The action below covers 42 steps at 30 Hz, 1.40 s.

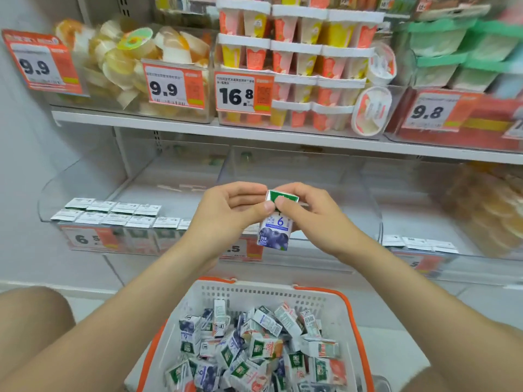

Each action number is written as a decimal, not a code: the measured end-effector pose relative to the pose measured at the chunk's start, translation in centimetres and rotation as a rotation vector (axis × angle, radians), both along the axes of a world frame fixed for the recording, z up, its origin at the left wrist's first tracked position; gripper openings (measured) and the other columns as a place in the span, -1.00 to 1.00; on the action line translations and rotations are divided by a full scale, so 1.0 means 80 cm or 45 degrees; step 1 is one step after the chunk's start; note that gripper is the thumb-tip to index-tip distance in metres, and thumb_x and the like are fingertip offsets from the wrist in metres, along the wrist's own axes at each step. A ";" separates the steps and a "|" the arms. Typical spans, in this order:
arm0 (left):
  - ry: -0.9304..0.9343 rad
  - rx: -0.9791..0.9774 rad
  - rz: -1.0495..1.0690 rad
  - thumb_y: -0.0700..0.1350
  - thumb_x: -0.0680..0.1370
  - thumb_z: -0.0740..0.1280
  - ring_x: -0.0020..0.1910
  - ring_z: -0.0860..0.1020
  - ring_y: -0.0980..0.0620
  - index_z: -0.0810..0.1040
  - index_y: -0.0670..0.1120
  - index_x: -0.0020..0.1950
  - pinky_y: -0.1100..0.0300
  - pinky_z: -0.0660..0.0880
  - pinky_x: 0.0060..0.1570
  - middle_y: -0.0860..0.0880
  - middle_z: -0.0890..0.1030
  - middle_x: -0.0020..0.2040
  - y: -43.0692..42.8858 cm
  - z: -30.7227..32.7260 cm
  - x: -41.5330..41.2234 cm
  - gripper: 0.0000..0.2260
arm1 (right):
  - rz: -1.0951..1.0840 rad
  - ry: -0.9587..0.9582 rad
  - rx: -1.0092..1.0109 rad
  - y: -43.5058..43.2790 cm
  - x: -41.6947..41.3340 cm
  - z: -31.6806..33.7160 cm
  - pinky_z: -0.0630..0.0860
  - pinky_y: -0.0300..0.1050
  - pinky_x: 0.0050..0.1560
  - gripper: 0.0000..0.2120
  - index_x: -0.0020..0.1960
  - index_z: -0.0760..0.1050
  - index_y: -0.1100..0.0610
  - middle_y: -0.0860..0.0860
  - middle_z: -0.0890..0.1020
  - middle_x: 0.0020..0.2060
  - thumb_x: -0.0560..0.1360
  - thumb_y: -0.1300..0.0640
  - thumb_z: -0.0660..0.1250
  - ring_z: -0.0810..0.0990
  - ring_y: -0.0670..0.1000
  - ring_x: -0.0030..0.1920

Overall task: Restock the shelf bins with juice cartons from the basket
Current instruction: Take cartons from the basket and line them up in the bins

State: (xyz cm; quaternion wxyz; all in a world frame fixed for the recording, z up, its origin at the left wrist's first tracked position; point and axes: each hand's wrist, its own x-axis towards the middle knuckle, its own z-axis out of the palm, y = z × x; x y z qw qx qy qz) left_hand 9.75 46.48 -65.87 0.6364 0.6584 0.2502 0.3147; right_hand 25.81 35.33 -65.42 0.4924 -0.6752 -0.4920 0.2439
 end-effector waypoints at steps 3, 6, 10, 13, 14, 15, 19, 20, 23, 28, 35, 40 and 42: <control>-0.040 -0.028 -0.036 -0.21 0.51 0.55 0.01 0.75 -0.05 0.68 -0.14 0.17 0.19 0.66 -0.04 -0.08 0.77 -0.01 -0.032 -0.002 0.036 -0.76 | 0.010 0.068 -0.055 -0.032 0.032 0.009 0.65 -0.04 -0.12 -0.82 0.21 0.66 0.09 0.10 0.76 -0.07 0.69 0.09 0.33 0.74 0.08 -0.08; -0.047 -0.010 -0.088 -0.16 0.60 0.47 -0.02 0.75 -0.06 0.68 -0.15 0.15 0.16 0.66 -0.07 -0.10 0.76 0.01 -0.058 -0.005 0.075 -0.84 | -0.045 0.019 -0.071 -0.072 0.069 0.025 0.70 0.05 -0.06 -0.84 0.18 0.68 0.10 0.12 0.77 -0.08 0.67 0.10 0.36 0.76 0.16 -0.05; 0.131 0.315 -0.072 -0.07 0.68 0.32 -0.05 0.67 0.07 0.67 0.01 0.06 0.13 0.61 -0.07 0.06 0.72 0.01 -0.095 -0.020 0.132 -0.87 | -0.395 -0.231 -0.047 -0.130 0.135 0.041 0.66 0.26 0.06 -0.80 0.19 0.66 0.02 0.07 0.76 -0.10 0.62 -0.03 0.40 0.72 0.19 -0.04; 0.220 0.752 -0.145 -0.12 0.63 0.36 0.07 0.57 0.17 0.62 0.11 0.13 0.24 0.49 0.03 0.17 0.60 0.15 -0.127 -0.036 0.169 -0.86 | -0.644 -0.595 -0.124 -0.174 0.184 0.048 0.58 0.01 0.02 -0.68 0.31 0.60 0.00 0.01 0.71 0.02 0.60 -0.07 0.39 0.66 0.05 -0.04; 0.247 0.914 -0.176 -0.12 0.63 0.36 0.16 0.53 0.13 0.60 0.10 0.18 0.21 0.45 0.13 0.14 0.55 0.21 -0.135 -0.043 0.181 -0.83 | -0.677 -0.696 -0.177 -0.188 0.198 0.048 0.50 -0.09 0.01 -0.69 0.34 0.57 0.02 0.01 0.68 0.09 0.61 0.00 0.38 0.63 0.03 0.00; 0.271 1.073 -0.200 -0.12 0.62 0.36 0.25 0.48 0.06 0.58 0.08 0.22 0.13 0.42 0.23 0.09 0.49 0.27 -0.143 -0.049 0.193 -0.80 | -0.694 -0.776 -0.247 -0.200 0.211 0.047 0.43 -0.14 0.02 -0.68 0.37 0.55 0.04 0.03 0.64 0.18 0.62 0.07 0.37 0.60 0.04 0.07; 0.395 1.441 -0.255 -0.11 0.60 0.34 0.52 0.28 -0.08 0.53 0.02 0.35 -0.09 0.26 0.43 -0.05 0.39 0.49 -0.168 -0.067 0.228 -0.69 | -0.734 -0.953 -0.621 -0.234 0.260 0.020 0.42 -0.04 0.19 -0.58 0.46 0.48 0.11 0.14 0.52 0.31 0.61 0.22 0.38 0.52 0.22 0.28; 0.438 1.507 -0.266 -0.10 0.59 0.33 0.56 0.24 -0.09 0.52 0.01 0.37 -0.10 0.21 0.45 -0.05 0.39 0.51 -0.172 -0.070 0.235 -0.67 | -0.727 -0.962 -0.708 -0.241 0.271 0.011 0.43 0.00 0.24 -0.56 0.46 0.48 0.11 0.16 0.50 0.29 0.60 0.24 0.38 0.51 0.25 0.28; 0.616 1.674 -0.281 -0.05 0.59 0.29 0.60 0.19 -0.13 0.51 0.01 0.37 -0.18 0.16 0.47 -0.02 0.47 0.45 -0.179 -0.081 0.245 -0.66 | -0.647 -0.906 -0.906 -0.255 0.290 -0.008 0.43 0.03 0.33 -0.55 0.48 0.48 0.07 0.17 0.48 0.31 0.60 0.23 0.38 0.50 0.25 0.31; 0.726 1.774 -0.235 -0.09 0.55 0.33 0.58 0.23 -0.15 0.55 0.03 0.29 -0.20 0.24 0.39 0.04 0.62 0.22 -0.181 -0.090 0.247 -0.70 | -0.511 -0.786 -0.990 -0.260 0.299 -0.018 0.47 0.05 0.39 -0.57 0.45 0.52 0.06 0.08 0.56 0.41 0.59 0.25 0.33 0.51 0.15 0.40; 0.609 1.639 -0.337 -0.16 0.63 0.28 0.63 0.10 -0.06 0.51 0.08 0.39 -0.12 0.26 0.39 0.11 0.57 0.34 -0.173 -0.088 0.242 -0.66 | -0.599 -0.637 -0.974 -0.256 0.279 -0.014 0.47 0.06 0.42 -0.52 0.42 0.55 0.11 0.13 0.59 0.38 0.55 0.28 0.19 0.53 0.16 0.39; 0.160 1.570 -0.318 -0.28 0.57 0.36 0.40 0.45 -0.06 0.64 0.00 0.18 0.04 0.33 0.33 0.09 0.61 0.24 -0.153 -0.085 0.208 -0.75 | -0.810 -0.720 -0.463 -0.236 0.197 0.008 0.64 -0.01 -0.01 -0.65 0.04 0.70 0.14 0.02 0.70 -0.23 0.49 0.33 0.17 0.63 0.07 -0.16; 0.098 1.605 -0.261 -0.30 0.56 0.36 0.15 0.53 -0.06 0.64 -0.03 0.07 0.00 0.45 0.15 0.07 0.61 0.09 -0.145 -0.084 0.187 -0.80 | -0.672 -0.671 -0.426 -0.223 0.148 0.013 0.59 -0.12 -0.19 -0.67 -0.12 0.71 0.10 -0.10 0.61 -0.42 0.46 0.31 0.18 0.57 -0.04 -0.34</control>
